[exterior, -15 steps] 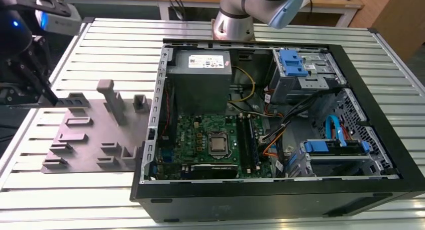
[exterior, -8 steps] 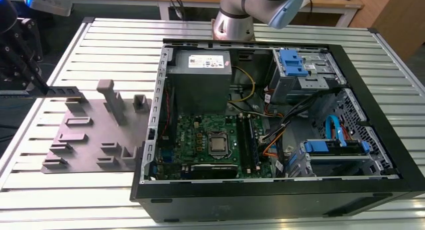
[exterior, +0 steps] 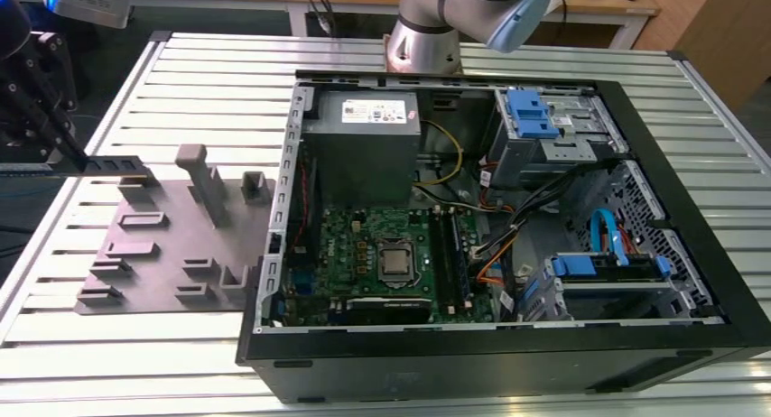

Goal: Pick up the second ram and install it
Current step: 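Pick up the second ram and move it above second insertion slot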

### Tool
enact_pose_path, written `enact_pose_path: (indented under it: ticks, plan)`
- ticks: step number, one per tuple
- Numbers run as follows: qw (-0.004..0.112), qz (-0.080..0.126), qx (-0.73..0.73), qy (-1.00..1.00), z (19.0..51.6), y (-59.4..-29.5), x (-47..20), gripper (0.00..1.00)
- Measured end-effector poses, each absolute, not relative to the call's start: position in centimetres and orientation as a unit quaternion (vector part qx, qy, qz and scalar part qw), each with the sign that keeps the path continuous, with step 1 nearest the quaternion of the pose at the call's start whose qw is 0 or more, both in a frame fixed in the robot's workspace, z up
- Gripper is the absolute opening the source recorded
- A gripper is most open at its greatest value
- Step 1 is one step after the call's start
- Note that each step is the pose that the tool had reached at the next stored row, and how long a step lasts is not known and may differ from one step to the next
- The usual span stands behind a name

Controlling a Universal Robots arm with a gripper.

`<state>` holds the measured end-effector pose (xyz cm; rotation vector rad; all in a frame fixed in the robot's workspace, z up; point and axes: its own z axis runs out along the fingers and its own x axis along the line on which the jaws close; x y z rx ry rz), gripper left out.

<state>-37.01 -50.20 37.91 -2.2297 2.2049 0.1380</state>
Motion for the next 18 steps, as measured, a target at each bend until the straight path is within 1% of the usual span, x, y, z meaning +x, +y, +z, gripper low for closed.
enact_pose_path:
  ticks: [10, 18]
  plan:
    - [0.001, 0.044, -0.71, 0.702, 37.9, -50.2, -36.5, 0.11]
    - [0.001, 0.044, -0.71, 0.703, 37.9, -50.2, -34.2, 0.11]
